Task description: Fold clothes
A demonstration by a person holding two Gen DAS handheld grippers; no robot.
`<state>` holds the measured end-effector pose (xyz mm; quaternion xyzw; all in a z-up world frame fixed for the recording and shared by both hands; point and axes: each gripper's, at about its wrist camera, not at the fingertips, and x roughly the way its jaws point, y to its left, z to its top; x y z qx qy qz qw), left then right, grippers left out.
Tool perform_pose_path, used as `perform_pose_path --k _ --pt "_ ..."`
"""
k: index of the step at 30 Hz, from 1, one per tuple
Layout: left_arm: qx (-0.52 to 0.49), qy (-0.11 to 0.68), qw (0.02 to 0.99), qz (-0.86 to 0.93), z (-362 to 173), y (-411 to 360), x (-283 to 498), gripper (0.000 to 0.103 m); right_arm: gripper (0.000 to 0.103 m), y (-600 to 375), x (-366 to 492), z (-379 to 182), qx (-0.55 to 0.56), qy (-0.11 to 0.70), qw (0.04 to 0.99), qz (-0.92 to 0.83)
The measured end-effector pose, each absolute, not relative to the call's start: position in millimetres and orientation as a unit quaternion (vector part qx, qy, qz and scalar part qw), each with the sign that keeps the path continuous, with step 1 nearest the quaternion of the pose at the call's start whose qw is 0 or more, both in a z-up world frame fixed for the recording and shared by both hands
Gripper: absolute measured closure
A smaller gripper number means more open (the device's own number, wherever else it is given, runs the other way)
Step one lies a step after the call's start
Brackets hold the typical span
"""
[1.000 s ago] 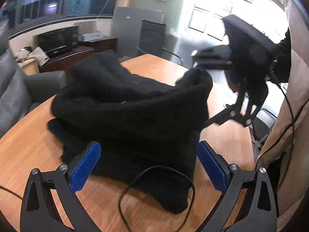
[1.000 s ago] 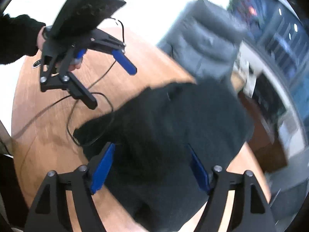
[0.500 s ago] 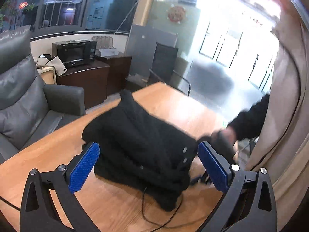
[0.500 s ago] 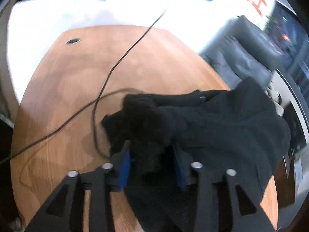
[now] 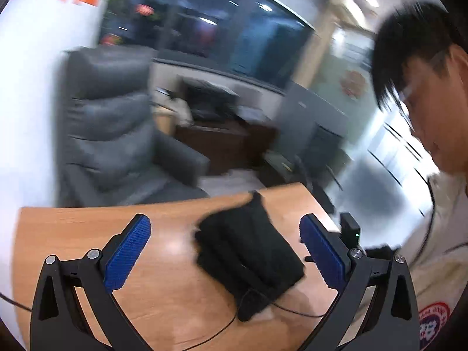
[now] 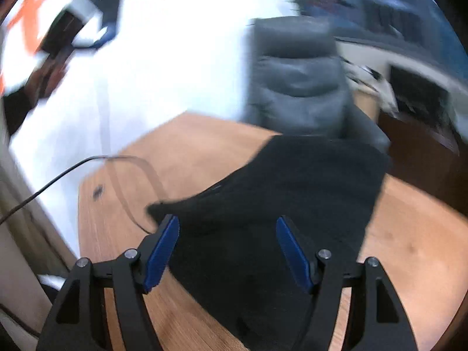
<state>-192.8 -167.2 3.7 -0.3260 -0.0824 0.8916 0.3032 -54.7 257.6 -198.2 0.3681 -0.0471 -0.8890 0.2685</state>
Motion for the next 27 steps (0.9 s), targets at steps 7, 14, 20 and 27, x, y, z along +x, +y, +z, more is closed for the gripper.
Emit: perform_pose_path --k 7,14,20,27 --pt "-0.328 -0.089 0.282 0.897 -22 -117 -221 0.0 0.036 188 -87 -281 0.438 0.064 0.271 -0.855" --pt "-0.421 -0.005 0.359 0.833 -160 54 -268 0.0 0.036 198 -39 -273 0.399 0.059 0.234 -0.885" --pt "-0.472 0.122 0.45 0.748 -266 148 -234 0.005 0.028 232 7 -246 0.365 0.032 0.19 -0.911" --pt "-0.462 0.188 0.434 0.75 -319 158 -200 0.0 0.025 261 26 -302 0.433 0.067 0.101 -0.893"
